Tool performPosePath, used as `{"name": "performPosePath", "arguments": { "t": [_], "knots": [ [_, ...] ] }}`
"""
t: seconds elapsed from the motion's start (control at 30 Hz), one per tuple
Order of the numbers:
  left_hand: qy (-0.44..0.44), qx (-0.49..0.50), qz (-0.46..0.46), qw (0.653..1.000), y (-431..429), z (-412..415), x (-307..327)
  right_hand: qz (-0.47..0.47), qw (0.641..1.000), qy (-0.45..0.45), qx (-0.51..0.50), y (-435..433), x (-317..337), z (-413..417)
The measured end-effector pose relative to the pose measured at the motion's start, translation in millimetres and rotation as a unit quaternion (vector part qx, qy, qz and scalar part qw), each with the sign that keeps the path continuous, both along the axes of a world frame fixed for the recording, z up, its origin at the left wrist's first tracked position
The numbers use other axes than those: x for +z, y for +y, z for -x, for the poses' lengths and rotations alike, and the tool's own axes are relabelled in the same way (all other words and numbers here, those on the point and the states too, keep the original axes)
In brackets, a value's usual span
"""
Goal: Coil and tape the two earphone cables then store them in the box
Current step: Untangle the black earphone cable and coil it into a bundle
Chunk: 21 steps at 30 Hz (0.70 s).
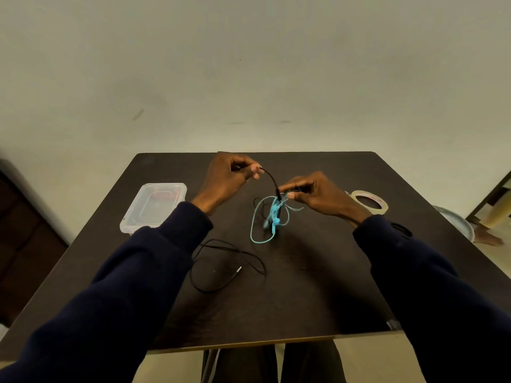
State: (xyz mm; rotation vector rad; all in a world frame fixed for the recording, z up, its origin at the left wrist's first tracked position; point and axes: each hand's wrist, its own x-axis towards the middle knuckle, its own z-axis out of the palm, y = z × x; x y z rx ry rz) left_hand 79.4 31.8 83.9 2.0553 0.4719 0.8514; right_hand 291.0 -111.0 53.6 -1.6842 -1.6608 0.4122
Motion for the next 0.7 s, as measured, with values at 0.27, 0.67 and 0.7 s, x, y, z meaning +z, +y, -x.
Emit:
{"name": "performPosePath", "arguments": {
  "t": [0.27, 0.67, 0.7],
  "knots": [
    [-0.062, -0.026, 0.037, 0.997, -3, 7, 14, -0.014, 0.992, -0.086, -0.095, 9, -9, -3],
    [-0.115, -0.085, 0.187, 0.972, 5, 22, 33, 0.105, 0.972, -0.144, -0.154, 24, -16, -12],
    [-0.110, -0.075, 0.193, 0.972, 6, 22, 31, 0.111, 0.971, -0.154, -0.143, 23, -12, -11]
  ]
}}
